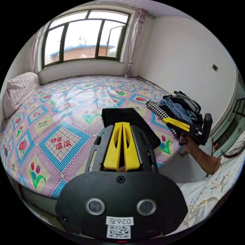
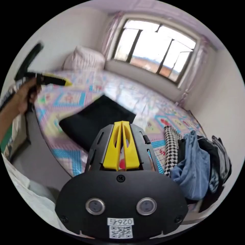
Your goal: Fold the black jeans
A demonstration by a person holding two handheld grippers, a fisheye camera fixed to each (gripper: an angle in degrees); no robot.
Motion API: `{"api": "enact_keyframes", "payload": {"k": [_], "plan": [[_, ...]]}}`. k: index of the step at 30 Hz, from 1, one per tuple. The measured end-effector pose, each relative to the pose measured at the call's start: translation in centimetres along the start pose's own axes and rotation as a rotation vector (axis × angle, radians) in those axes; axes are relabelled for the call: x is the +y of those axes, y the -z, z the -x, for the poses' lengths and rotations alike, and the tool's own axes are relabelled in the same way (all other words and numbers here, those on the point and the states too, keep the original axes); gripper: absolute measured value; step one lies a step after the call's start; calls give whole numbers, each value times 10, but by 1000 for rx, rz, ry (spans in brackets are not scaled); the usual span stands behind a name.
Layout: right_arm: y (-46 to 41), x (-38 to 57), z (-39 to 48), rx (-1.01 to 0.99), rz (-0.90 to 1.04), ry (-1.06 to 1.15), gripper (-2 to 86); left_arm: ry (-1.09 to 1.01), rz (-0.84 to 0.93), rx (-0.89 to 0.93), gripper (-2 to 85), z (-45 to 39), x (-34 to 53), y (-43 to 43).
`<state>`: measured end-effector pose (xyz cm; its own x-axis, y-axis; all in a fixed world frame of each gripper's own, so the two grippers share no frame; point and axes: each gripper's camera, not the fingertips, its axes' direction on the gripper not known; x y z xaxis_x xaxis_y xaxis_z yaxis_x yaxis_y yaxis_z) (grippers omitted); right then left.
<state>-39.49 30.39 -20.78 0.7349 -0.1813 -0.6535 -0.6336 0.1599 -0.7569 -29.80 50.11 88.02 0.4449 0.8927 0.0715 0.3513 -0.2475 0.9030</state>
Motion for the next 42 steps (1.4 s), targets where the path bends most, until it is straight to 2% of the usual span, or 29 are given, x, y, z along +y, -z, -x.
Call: {"api": "enact_keyframes", "payload": {"k": [2, 4, 5, 7, 9, 11, 13, 15, 17, 18, 19, 22, 25, 27, 29, 32, 34, 36, 39, 42], "plan": [[102, 16, -28, -23, -328, -186, -10, -5, -182, -25, -10, -4, 13, 68], [165, 31, -45, -35, -507, -270, -10, 2, -429, -54, -10, -8, 40, 152], [199, 41, -54, -43, -588, -304, -10, 0, -489, -61, -10, -10, 47, 170], [243, 55, -66, -89, -688, -327, -10, -52, -720, -78, -10, -23, 74, 232], [280, 63, -80, -225, -708, -338, -10, -109, -847, -94, -10, -37, 89, 268], [321, 78, -95, -352, -803, -326, -10, -153, -892, -179, -10, -57, 98, 295], [347, 90, -102, -313, -855, -365, -10, -193, -896, -408, -9, -89, 105, 316], [367, 100, -108, -245, -888, -413, -10, -227, -951, -498, -9, -107, 112, 324], [385, 115, -120, -238, -970, -433, -10, -311, -1040, -377, -7, -112, 119, 330], [387, 119, -125, -258, -984, -443, -10, -384, -1050, -180, -4, -108, 118, 333], [388, 123, -136, -310, -1002, -468, -10, -418, -1025, 32, -4, -100, 112, 333], [382, 122, -166, -480, -988, -458, -9, -535, -954, 369, -8, -87, 94, 321], [370, 111, -194, -613, -947, -463, -9, -545, -961, 509, -8, -75, 81, 300], [365, 102, -207, -607, -906, -482, -9, -501, -937, 522, -5, -68, 69, 280], [356, 87, -223, -552, -825, -501, -9, -433, -867, 425, 2, -65, 53, 254], [327, 64, -251, -512, -681, -518, -7, -327, -635, 217, 85, -59, 17, 195], [299, 54, -273, -499, -587, -567, -3, -227, -411, 110, 142, -37, -13, 123], [263, 46, -296, -496, -485, -615, 11, -140, -226, 125, 154, -11, -32, 57], [186, 32, -340, -622, -290, -688, 75, 41, 58, 196, 163, 44, -52, -55], [104, 15, -380, -798, -123, -741, 95, 233, 218, 246, 184, 96, -61, -145]]}}
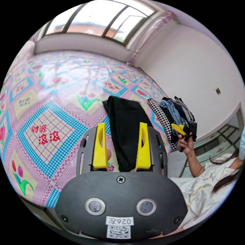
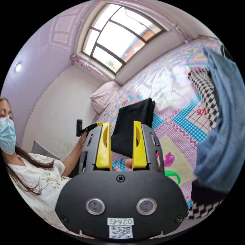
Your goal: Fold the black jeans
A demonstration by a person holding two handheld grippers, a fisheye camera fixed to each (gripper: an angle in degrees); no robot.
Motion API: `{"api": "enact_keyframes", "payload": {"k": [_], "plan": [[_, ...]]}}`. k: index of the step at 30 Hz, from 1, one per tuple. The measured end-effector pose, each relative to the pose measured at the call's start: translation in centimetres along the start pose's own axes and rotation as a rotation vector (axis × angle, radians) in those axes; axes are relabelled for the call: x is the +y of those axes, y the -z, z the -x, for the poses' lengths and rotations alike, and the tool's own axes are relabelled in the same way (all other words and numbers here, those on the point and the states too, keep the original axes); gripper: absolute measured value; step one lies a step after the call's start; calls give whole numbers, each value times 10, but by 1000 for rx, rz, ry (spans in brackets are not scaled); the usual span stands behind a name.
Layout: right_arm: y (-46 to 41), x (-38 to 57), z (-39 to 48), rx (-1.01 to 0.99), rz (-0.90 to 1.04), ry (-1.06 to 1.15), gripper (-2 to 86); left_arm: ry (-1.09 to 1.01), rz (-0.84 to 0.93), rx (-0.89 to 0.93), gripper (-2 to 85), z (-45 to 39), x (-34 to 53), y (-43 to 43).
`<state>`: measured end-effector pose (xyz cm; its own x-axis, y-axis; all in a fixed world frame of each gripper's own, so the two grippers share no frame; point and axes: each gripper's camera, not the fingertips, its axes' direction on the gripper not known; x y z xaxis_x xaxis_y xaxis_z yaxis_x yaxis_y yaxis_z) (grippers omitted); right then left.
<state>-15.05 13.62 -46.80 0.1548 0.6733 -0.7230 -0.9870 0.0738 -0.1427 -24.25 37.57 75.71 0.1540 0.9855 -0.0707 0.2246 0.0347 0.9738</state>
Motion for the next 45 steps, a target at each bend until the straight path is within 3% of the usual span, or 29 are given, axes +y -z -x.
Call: {"api": "enact_keyframes", "payload": {"k": [4, 10, 15, 16, 18, 22, 25, 30, 33, 37, 41, 45], "plan": [[-55, -69, -64, 38, 196, -52, 114, 112, 201, -48, 216, 56, -40, -71], [-99, -134, -118, -27, 378, -101, 98, 106, 250, 0, 239, 84, -77, -96], [-101, -165, -129, -113, 380, -135, 80, 98, 258, 23, 217, 101, -98, -100], [-99, -170, -129, -118, 379, -134, 83, 79, 284, 119, 187, 102, -102, -108], [-94, -178, -130, -135, 380, -134, 97, 111, 325, 263, 193, 106, -105, -128], [-76, -194, -142, -277, 383, -184, 146, 126, 251, 330, 213, 127, -110, -123], [-64, -196, -144, -274, 375, -191, 143, 172, 210, 392, 237, 157, -106, -107], [-63, -197, -136, -233, 350, -213, 127, 150, 109, 336, 315, 168, -119, -82], [-69, -194, -128, -212, 351, -212, 114, 18, 240, 200, 345, 140, -138, -105], [-79, -190, -118, -186, 360, -198, 109, -129, 323, -4, 322, 115, -151, -124], [-93, -181, -107, -151, 378, -162, 107, -63, 340, 117, 263, 126, -155, -128], [-112, -170, -96, -118, 390, -137, 92, -13, 302, 115, 186, 154, -158, -126]]}}
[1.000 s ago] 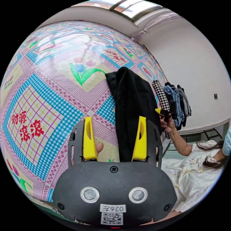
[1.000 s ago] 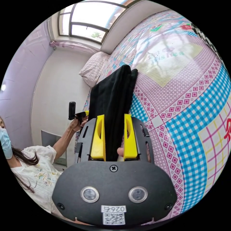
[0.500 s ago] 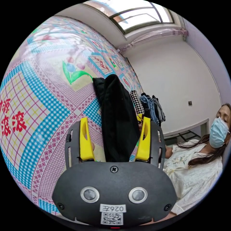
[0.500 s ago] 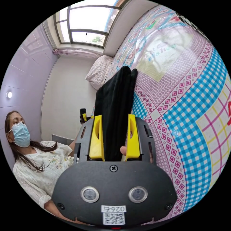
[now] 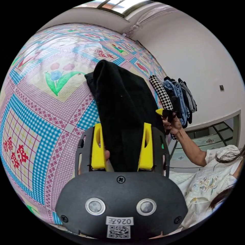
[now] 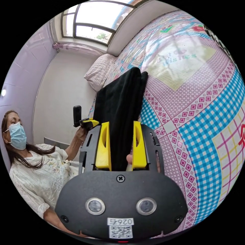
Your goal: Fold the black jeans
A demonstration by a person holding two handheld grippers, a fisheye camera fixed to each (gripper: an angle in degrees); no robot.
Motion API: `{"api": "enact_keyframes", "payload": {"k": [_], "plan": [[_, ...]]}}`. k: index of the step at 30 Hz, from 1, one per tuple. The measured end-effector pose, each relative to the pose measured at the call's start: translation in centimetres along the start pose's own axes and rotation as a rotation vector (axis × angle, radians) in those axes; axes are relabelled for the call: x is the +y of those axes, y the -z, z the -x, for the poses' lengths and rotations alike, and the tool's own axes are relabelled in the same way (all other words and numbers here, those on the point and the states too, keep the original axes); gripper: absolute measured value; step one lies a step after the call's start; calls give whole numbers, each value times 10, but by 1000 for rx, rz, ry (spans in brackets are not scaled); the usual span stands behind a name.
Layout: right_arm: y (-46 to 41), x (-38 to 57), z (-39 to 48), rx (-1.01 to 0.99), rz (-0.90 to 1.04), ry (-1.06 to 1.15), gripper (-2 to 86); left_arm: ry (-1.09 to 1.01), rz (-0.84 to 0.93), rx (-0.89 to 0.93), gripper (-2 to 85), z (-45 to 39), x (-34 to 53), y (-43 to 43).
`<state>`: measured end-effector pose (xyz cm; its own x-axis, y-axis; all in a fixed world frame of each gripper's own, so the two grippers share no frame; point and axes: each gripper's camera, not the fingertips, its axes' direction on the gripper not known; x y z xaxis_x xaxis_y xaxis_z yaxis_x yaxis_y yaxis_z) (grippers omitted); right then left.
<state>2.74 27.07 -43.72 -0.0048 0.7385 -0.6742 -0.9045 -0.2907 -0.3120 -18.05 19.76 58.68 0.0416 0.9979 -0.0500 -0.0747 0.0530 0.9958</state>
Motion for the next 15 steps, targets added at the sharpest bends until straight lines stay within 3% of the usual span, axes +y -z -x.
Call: {"api": "enact_keyframes", "payload": {"k": [4, 7, 15], "plan": [[-44, -5, 12, 41, 65, 47, 75, 30, 12, 75, 106, 31, -2, 0], [-83, -3, 23, 83, 110, 77, 71, 75, 10, 186, 94, 55, 0, -1], [-134, 32, 36, 190, 47, 71, 101, 60, -1, 217, 99, 76, 6, 9]]}}
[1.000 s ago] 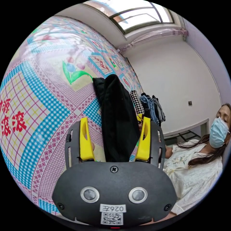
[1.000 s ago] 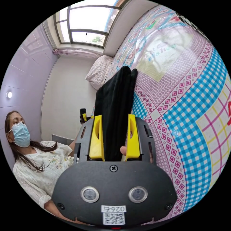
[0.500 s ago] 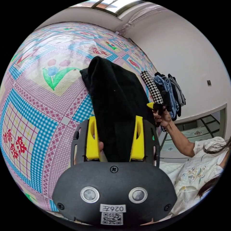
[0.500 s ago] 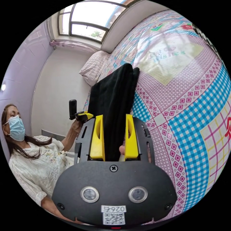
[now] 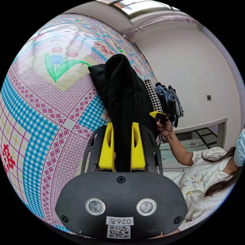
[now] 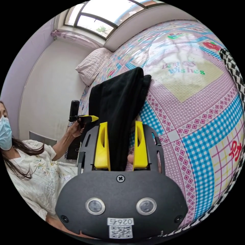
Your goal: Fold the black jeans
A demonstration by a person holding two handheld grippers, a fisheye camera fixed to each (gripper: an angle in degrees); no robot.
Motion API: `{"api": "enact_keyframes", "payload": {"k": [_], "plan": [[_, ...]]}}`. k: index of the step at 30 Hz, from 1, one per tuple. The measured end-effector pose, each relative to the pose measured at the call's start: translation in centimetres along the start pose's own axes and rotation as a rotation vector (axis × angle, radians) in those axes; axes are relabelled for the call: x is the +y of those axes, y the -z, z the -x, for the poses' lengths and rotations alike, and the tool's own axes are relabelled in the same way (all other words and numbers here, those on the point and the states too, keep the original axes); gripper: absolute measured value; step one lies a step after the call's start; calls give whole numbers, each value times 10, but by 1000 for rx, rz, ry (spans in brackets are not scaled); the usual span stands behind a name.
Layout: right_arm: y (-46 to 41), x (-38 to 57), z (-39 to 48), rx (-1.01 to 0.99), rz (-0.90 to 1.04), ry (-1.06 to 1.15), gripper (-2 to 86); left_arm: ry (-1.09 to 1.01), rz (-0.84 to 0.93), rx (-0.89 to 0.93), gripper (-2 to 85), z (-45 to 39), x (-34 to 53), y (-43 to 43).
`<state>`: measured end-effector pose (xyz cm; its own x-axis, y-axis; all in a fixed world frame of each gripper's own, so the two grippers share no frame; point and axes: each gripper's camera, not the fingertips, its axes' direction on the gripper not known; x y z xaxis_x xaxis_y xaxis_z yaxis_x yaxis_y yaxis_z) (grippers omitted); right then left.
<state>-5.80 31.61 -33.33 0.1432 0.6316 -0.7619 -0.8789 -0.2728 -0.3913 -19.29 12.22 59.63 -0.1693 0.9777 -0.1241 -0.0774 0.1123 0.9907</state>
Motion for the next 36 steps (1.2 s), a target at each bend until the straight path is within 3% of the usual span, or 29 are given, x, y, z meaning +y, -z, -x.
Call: {"api": "enact_keyframes", "payload": {"k": [7, 9, 14, 18, 22, 29, 36], "plan": [[-106, -7, 21, 31, 47, -40, 37, -2, 13, 42, 79, 21, 4, 10], [-126, 2, 52, 149, 38, -12, 28, -6, -28, 50, 77, 24, 15, 14], [-229, 57, 197, 671, 81, 333, 20, 28, -107, 164, 71, 37, 71, 24], [-291, 106, 257, 818, 81, 491, 19, 149, -205, 394, 67, 59, 129, 29], [-321, 133, 291, 854, 54, 531, 18, 58, -231, 396, 66, 27, 139, 43], [-266, 157, 330, 1037, -184, 551, 18, -254, -256, 444, 66, -82, 83, 47], [-132, 177, 321, 1270, -304, 493, 19, -424, -165, 636, 66, -236, -9, -51]]}}
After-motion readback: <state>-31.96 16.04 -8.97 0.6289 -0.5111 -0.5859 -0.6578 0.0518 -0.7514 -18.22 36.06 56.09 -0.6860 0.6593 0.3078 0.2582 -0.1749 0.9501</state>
